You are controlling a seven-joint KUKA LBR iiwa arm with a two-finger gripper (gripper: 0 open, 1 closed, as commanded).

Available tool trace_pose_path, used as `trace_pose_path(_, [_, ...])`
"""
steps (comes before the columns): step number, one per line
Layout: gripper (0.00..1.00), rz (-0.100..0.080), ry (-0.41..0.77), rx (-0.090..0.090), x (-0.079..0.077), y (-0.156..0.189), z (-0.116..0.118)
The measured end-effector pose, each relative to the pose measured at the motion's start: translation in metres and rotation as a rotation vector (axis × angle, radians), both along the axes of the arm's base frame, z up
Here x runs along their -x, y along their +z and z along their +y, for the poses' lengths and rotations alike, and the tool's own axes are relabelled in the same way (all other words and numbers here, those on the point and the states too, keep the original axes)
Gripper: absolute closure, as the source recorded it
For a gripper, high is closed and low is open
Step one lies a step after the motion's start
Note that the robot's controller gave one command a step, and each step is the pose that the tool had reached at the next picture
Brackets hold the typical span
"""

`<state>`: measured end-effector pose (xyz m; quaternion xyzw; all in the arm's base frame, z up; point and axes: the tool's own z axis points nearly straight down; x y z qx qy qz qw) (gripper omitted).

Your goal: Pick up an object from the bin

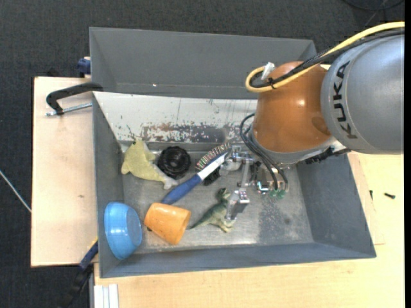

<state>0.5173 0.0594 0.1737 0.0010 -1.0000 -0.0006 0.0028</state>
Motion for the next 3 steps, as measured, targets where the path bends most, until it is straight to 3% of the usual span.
trace_pose_path(1, [0.0, -0.015, -0.152, -0.003, 0.007, -0.102, -0.005])
trace_pose_path(2, [1.0, -0.021, -0.152, -0.003, 0.005, -0.099, -0.006])
trace_pose_path(3, [1.0, -0.019, -0.137, -0.001, -0.007, 0.042, -0.022])
